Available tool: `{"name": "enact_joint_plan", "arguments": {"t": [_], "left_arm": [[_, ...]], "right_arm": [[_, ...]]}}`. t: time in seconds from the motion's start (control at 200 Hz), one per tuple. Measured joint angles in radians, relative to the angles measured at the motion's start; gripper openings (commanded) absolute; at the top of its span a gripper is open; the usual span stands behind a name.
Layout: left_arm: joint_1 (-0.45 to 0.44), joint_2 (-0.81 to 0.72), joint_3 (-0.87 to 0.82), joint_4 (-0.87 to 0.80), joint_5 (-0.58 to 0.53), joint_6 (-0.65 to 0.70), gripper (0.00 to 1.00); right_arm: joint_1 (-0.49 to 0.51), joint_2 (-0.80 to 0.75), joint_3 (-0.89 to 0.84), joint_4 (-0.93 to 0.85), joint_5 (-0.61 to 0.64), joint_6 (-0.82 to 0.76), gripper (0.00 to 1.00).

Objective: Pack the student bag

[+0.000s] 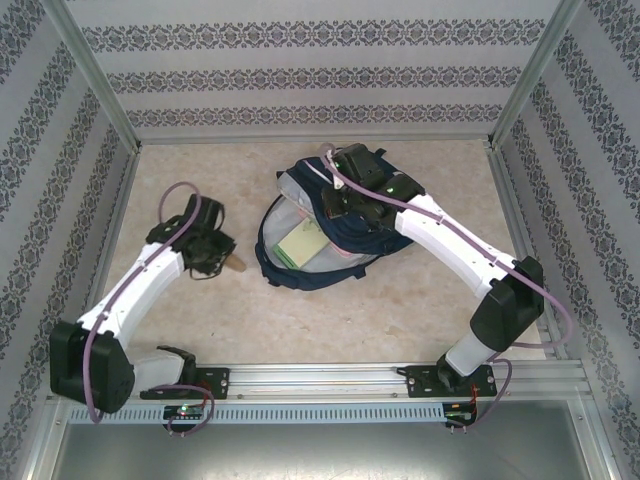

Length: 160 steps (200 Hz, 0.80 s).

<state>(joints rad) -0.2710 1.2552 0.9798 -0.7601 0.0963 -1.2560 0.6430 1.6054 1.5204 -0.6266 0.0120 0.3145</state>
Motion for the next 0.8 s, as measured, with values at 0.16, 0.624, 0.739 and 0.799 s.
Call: {"name": "enact_joint_plan", "arguments": {"t": [0.16, 0.624, 0.739, 0.799], "left_arm": [[-0.142, 0.134, 0.126, 0.076, 0.022, 0.023, 0.28], [-0.17, 0.472, 0.433, 0.051, 0.06, 0.431, 0.28], [-0.135, 0.493, 0.433, 0.047, 0.064, 0.531, 0.29], [-0.109, 0.524, 0.44, 0.046, 0.076, 0.575, 0.3]], "right_arm": [[-0.019, -0.001, -0.013, 0.011, -0.051, 0.037, 0.0], [-0.019, -0.027, -0.072, 0.049, -0.083, 0.077, 0.0], [-0.019, -0.04, -0.079, 0.049, -0.084, 0.077, 0.0], [-0.019, -0.044, -0.083, 0.049, -0.085, 0.079, 0.0]]}}
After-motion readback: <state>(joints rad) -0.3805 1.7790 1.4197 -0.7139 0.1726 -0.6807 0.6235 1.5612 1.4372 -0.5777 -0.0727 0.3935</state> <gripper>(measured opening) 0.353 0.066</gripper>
